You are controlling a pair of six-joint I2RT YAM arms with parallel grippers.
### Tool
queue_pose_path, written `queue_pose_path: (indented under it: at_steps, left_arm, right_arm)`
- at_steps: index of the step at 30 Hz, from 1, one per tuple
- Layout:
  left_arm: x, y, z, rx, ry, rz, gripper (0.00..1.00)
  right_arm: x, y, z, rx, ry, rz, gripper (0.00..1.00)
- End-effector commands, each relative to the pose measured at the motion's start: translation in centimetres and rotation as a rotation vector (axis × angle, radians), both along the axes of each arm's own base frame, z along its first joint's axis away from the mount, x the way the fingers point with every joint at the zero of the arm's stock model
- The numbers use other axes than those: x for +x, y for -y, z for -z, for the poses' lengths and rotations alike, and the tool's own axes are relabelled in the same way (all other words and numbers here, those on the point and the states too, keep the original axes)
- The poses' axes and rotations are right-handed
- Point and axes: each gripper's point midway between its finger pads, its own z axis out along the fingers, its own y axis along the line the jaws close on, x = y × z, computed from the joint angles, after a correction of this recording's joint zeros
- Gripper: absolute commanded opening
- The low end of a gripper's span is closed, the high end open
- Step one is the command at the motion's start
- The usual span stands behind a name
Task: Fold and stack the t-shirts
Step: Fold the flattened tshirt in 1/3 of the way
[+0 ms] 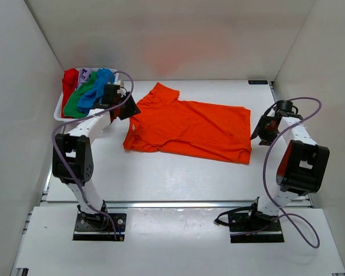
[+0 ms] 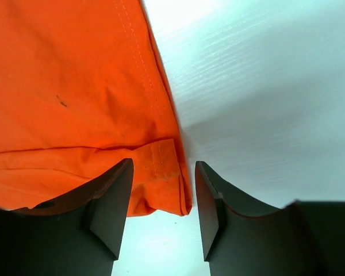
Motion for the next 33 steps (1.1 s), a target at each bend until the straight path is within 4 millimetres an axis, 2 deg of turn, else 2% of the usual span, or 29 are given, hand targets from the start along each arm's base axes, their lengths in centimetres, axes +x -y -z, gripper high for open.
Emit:
queue_pose_path:
  at_steps: [1, 4, 6, 7, 10, 14, 17, 19, 21, 22, 25, 28, 29, 30, 31, 33]
  left_arm:
    - [-1.2, -0.5, -2.9, 0.003, 0.064, 0.008, 0.55]
    - [-4.2, -0.2, -1.5, 0.019, 0.028, 0.024, 0.53]
    - [-7.1, 0.1, 0.9, 0.036, -0.026, 0.040, 0.53]
    - [-7.5, 0.1, 0.9, 0.033, -0.025, 0.036, 0.53]
    - [-10.1, -0.1, 3.8, 0.040, -0.090, 0.032, 0.54]
    - [-11.2, 0.3, 5.7, 0.065, -0.136, 0.037, 0.54]
    - [-11.1, 0.5, 6.8, 0.099, -0.169, 0.043, 0.48]
    - [-10.7, 0.4, 7.6, 0.132, -0.193, 0.043, 0.45]
    - [-10.4, 0.2, 7.8, 0.143, -0.203, 0.041, 0.45]
    - [-10.5, 0.3, 8.0, 0.149, -0.208, 0.049, 0.45]
    - [-10.5, -0.3, 8.6, 0.189, -0.222, 0.037, 0.45]
    - [-12.1, -0.7, 10.4, 0.240, -0.291, 0.054, 0.43]
    - [-11.9, -0.5, 10.3, 0.249, -0.287, 0.071, 0.38]
    - [-12.9, -0.5, 10.8, 0.260, -0.321, 0.084, 0.35]
    - [-12.8, -1.0, 10.7, 0.304, -0.319, 0.081, 0.35]
    - [-13.3, -1.0, 10.8, 0.328, -0.330, 0.094, 0.34]
  right_arm:
    - [0.7, 0.0, -2.4, -0.049, 0.096, 0.000, 0.45]
    - [-1.9, -1.6, -1.1, -0.042, 0.054, -0.039, 0.45]
    - [-2.9, -2.7, -0.6, -0.037, 0.047, -0.045, 0.45]
    - [-3.8, -3.0, 0.1, -0.049, 0.027, -0.059, 0.46]
    - [-5.2, -3.3, 1.4, -0.090, -0.021, -0.076, 0.52]
    - [-5.8, -3.1, 2.9, -0.107, -0.086, -0.090, 0.55]
    - [-6.0, -3.2, 3.9, -0.109, -0.122, -0.108, 0.46]
    - [-6.2, -3.3, 4.1, -0.105, -0.139, -0.118, 0.30]
    - [-6.3, -2.9, 4.4, -0.114, -0.152, -0.119, 0.22]
    - [-6.6, -2.7, 4.4, -0.112, -0.160, -0.122, 0.12]
    - [-6.8, -2.2, 4.6, -0.109, -0.178, -0.132, 0.00]
    - [-7.4, -2.0, 5.1, -0.112, -0.218, -0.142, 0.00]
    - [-7.2, -1.9, 4.9, -0.115, -0.216, -0.151, 0.00]
    - [-7.2, -1.8, 5.1, -0.117, -0.225, -0.148, 0.00]
    - [-7.9, -1.9, 5.4, -0.116, -0.249, -0.158, 0.00]
    - [-7.8, -1.5, 5.2, -0.122, -0.244, -0.154, 0.00]
